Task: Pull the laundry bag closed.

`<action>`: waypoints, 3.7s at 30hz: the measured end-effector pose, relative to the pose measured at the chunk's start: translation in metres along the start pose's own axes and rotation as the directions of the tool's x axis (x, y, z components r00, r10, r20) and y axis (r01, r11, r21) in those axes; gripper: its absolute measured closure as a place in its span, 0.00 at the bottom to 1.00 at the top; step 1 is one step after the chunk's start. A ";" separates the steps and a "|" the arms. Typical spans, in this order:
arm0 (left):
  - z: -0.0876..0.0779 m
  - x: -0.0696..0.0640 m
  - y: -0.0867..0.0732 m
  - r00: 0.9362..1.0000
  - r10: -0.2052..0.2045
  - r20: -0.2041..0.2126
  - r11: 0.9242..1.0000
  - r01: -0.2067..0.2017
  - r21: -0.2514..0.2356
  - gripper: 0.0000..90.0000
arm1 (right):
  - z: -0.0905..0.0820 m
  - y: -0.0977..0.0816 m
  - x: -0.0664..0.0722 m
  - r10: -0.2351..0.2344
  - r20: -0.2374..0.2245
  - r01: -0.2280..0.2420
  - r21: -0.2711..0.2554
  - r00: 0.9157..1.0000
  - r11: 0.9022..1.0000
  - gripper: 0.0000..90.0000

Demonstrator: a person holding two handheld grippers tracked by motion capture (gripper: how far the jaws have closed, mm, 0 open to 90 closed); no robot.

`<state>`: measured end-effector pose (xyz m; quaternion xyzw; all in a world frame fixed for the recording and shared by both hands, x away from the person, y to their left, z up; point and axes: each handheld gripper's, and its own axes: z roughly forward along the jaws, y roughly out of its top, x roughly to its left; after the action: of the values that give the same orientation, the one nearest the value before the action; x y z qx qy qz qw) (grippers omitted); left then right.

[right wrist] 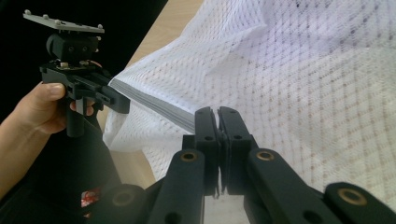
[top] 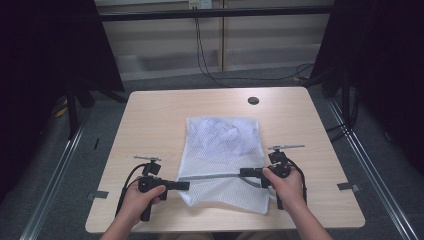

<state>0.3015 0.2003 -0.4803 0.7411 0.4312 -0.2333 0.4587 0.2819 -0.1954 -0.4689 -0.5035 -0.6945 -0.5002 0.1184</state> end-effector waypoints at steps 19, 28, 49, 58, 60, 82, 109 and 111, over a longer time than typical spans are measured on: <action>0.000 0.001 0.000 1.000 0.001 -0.001 1.000 -0.001 0.004 0.98 | -0.004 0.000 -0.002 0.010 -0.013 -0.010 0.002 1.000 1.000 0.97; -0.002 0.001 0.000 1.000 -0.005 -0.001 1.000 0.005 -0.005 0.98 | -0.005 0.000 -0.003 0.009 -0.004 -0.009 0.007 1.000 1.000 0.97; -0.003 0.001 0.001 1.000 -0.007 -0.011 1.000 0.007 -0.006 0.98 | -0.023 -0.006 -0.011 0.022 0.031 -0.022 -0.021 0.999 1.000 0.97; -0.002 0.001 0.000 1.000 -0.010 -0.008 1.000 0.010 -0.002 0.98 | -0.038 -0.011 -0.021 0.043 0.055 -0.041 -0.040 0.998 0.998 0.97; -0.001 0.000 0.000 1.000 -0.003 -0.010 1.000 0.003 0.004 0.98 | -0.039 -0.011 -0.022 0.043 0.053 -0.040 -0.043 0.998 0.998 0.97; -0.002 0.002 -0.002 1.000 -0.010 -0.012 1.000 0.010 0.014 0.98 | -0.058 -0.015 -0.032 0.034 0.118 -0.027 -0.060 0.992 0.998 0.97; -0.014 0.002 -0.001 0.945 0.223 -0.240 0.959 -0.257 -0.119 0.14 | -0.069 -0.019 -0.030 -0.107 0.213 0.143 -0.163 0.971 0.976 0.46; -0.016 0.001 0.000 0.926 0.252 -0.280 0.944 -0.299 -0.140 0.13 | -0.069 -0.019 -0.031 -0.146 0.252 0.194 -0.178 0.957 0.965 0.37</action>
<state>0.3013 0.2153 -0.4735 0.7738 0.3977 -0.0277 0.4922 0.2568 -0.2691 -0.4681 -0.5070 -0.6905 -0.5124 -0.0604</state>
